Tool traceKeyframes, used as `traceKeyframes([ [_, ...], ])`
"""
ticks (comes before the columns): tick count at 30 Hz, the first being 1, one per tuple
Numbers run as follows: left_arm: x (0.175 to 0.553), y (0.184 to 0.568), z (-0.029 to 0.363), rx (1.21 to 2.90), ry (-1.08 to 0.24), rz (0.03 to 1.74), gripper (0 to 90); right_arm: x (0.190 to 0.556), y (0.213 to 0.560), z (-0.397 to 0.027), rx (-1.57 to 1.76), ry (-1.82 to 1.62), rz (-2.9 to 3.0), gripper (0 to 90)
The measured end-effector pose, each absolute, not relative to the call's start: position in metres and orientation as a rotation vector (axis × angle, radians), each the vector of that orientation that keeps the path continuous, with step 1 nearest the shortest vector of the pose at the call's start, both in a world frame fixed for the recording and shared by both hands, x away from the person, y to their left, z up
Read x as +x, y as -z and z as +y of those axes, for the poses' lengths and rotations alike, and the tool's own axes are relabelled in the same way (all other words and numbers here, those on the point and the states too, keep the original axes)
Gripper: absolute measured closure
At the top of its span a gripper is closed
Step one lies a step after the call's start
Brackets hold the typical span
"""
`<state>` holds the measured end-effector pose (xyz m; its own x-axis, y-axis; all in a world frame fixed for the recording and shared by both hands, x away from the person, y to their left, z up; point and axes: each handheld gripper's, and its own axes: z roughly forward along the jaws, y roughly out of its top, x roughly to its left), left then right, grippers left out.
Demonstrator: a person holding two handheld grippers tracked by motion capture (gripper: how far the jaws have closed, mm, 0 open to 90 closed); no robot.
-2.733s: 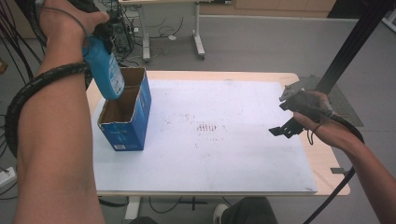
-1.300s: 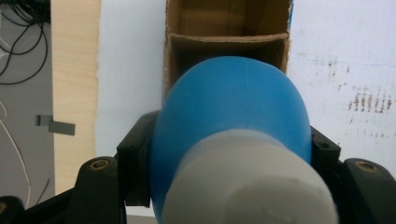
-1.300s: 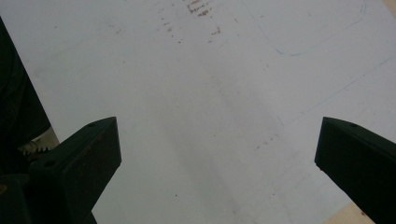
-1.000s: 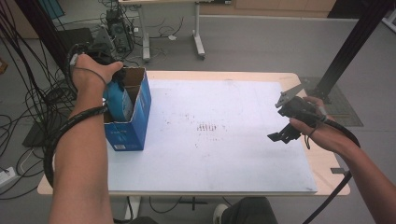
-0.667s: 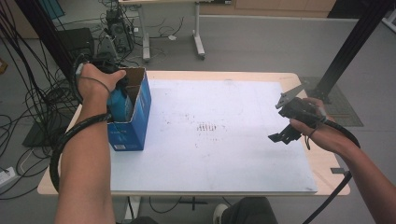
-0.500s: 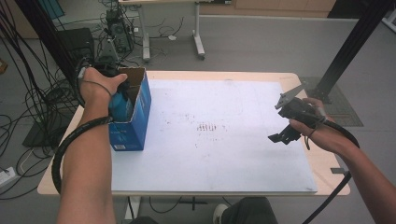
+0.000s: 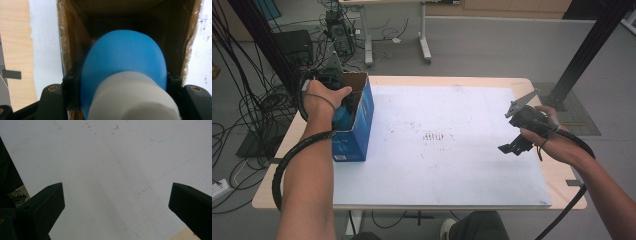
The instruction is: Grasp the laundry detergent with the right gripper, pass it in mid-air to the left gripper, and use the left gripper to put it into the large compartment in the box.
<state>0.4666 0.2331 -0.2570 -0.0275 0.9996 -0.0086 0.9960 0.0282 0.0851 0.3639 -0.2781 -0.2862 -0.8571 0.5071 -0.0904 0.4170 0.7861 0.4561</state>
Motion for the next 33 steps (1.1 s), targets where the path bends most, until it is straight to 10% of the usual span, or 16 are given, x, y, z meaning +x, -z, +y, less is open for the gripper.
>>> traceKeyframes([
  [33, 0.472, 0.274, 0.231, 2.173, -0.044, 2.195, 36.3, 0.369, 0.289, -0.271, 0.703, -0.632, 2.787, 0.4],
])
